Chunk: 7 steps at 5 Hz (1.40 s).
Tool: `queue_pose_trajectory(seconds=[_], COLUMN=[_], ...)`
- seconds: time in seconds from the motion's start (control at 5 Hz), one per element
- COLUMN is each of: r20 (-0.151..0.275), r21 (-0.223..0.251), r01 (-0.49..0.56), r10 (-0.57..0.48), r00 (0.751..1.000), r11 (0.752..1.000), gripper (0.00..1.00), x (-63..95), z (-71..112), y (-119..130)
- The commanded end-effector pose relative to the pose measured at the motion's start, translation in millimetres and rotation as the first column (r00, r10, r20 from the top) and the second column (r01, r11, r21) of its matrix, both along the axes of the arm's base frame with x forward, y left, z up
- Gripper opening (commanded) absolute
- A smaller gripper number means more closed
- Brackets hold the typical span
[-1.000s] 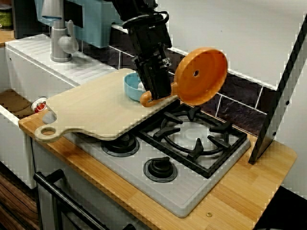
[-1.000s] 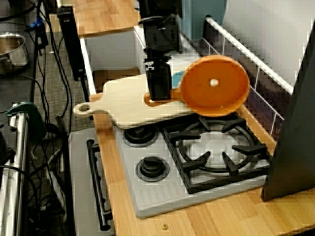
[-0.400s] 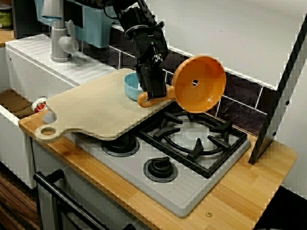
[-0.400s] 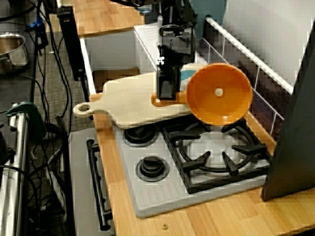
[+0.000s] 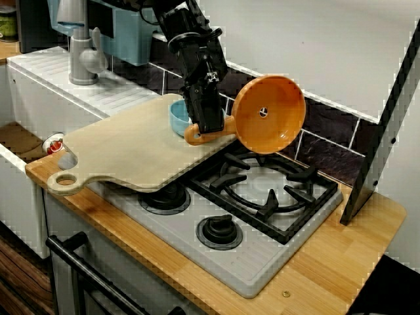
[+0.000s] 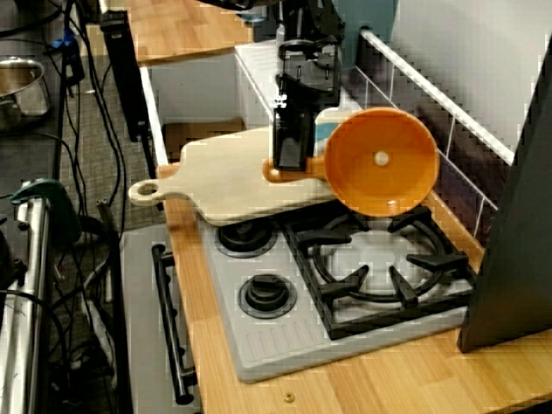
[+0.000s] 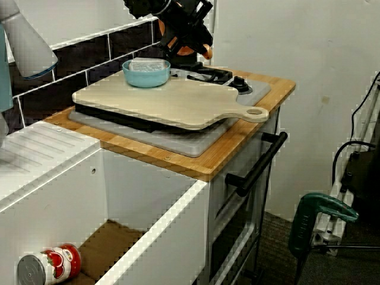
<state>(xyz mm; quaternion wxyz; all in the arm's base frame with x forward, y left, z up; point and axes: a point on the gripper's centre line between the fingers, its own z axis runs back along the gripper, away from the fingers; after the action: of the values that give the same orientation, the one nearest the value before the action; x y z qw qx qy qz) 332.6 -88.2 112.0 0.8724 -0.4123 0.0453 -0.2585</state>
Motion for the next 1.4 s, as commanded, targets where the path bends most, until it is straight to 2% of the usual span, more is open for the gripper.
queue_pose_trajectory(seconds=[0.0,0.2,0.8,1.2], r20=[0.044,0.036,0.036,0.033], r21=[0.008,0.015,0.018,0.038], r01=[0.011,0.017,0.053,0.06], r10=[-0.011,-0.018,-0.053,-0.062], r00=[0.999,0.999,0.998,0.998], r11=[1.0,1.0,0.998,0.997], gripper=[0.0,0.0,0.0,0.0], x=[3.8,2.8,-0.8,-6.0], z=[12.7,9.7,8.7,-2.4], y=[4,3,-19,-32])
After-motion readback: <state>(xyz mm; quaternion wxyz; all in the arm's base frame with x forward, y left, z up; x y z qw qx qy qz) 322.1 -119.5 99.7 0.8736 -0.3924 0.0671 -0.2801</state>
